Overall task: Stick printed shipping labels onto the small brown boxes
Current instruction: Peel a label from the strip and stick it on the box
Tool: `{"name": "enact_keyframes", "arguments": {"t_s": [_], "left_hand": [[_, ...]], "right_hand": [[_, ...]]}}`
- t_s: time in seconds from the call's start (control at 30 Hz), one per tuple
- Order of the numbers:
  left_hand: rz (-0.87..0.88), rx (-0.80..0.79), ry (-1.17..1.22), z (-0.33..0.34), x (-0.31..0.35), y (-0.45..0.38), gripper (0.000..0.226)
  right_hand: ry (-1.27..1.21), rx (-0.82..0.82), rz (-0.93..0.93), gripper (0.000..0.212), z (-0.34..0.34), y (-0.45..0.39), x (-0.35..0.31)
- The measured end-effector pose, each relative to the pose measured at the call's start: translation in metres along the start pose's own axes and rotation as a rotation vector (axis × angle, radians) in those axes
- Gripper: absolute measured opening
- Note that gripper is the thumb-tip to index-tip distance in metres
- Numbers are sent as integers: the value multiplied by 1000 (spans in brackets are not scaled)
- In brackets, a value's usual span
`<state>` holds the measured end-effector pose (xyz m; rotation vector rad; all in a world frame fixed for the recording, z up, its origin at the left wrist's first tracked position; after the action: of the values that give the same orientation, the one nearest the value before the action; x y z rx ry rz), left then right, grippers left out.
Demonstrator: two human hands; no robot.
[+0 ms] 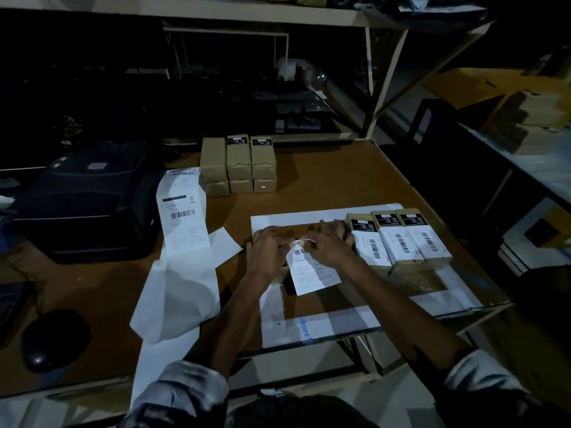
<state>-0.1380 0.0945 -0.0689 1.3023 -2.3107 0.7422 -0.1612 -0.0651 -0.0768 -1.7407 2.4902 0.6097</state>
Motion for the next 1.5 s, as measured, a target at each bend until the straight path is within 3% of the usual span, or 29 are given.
{"name": "enact_keyframes", "arguments": {"t_s": [0.27, 0.33, 0.47, 0.5, 0.57, 0.7, 0.9, 1.13, 1.23, 1.33, 1.5], "left_hand": [[-82, 5, 55, -4, -19, -2, 21], [-89, 18, 110, -1, -27, -4, 25], [-75, 68, 218, 9, -44, -8, 63], [-80, 57, 231, 10, -45, -7, 64], [-98, 38, 238, 6, -39, -4, 51], [-126, 47, 204, 3, -36, -1, 27], [-133, 53, 146, 4, -36, -1, 29], [-162, 44, 114, 3, -33, 0, 33], [-153, 64, 123, 1, -31, 0, 32], [-139, 82, 146, -1, -29, 2, 31], [-130, 74, 141, 1, -31, 1, 30]], "right_hand": [[241, -13, 94, 57, -16, -4, 2], [269, 17, 66, 52, -12, -3, -11], [129, -21, -36, 47, 8, 16, -41], [112, -23, -37, 46, 7, 19, -40], [122, -20, 9, 40, 1, 16, -23], [224, 11, 117, 49, -19, 2, 7], [90, -104, -39, 50, 18, 7, -35], [293, 97, 155, 62, -20, -10, 16], [315, 113, 35, 55, -4, 5, -18], [182, 75, -60, 48, 12, 24, -43], [195, 82, 82, 49, -9, 6, 5]]}}
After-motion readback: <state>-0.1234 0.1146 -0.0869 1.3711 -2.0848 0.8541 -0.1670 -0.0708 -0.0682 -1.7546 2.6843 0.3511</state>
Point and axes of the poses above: each hand's wrist, its own y-axis away from the middle knuckle, its own z-axis out of the palm, x = y × z, the point moved 8 cm from there along -y, towards the middle knuckle, and after that the axes turned 12 degrees about z, right-handed, at the moved point
